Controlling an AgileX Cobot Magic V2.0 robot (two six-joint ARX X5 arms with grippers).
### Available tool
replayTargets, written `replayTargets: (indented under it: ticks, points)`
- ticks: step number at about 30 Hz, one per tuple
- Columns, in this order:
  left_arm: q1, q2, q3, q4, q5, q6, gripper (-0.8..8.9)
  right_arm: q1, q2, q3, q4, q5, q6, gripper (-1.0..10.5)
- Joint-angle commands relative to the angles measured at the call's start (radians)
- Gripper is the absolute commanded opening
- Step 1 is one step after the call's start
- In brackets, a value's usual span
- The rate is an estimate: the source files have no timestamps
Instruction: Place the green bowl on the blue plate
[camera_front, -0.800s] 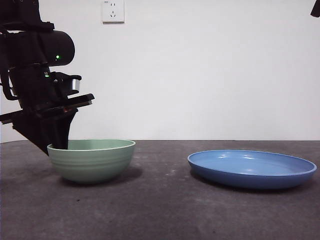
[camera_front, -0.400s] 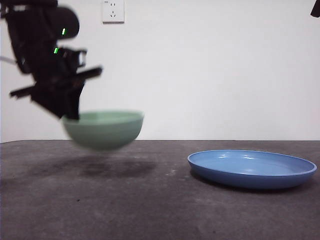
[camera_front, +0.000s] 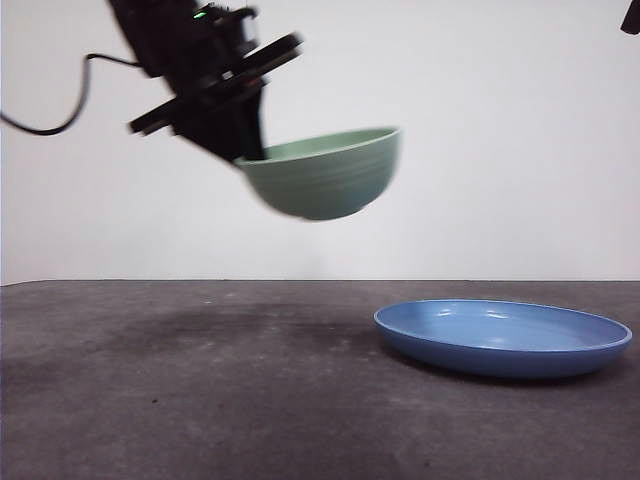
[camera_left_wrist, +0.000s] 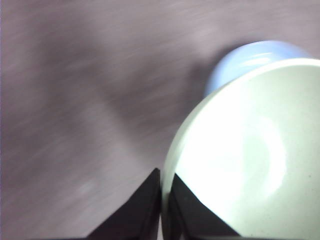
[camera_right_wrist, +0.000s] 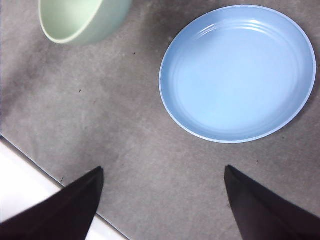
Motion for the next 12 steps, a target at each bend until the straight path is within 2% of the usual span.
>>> replayTargets:
  ticks: [1, 12]
  points:
    - [-0.032, 0.045, 0.041, 0.034, 0.004, -0.044, 0.1, 0.004, 0.003, 0.021, 0.006, -0.002, 0.014, 3.9]
    - [-0.134, 0.294, 0.235, 0.029, 0.004, -0.082, 0.11, 0.004, -0.078, 0.021, -0.01, -0.002, 0.04, 3.9]
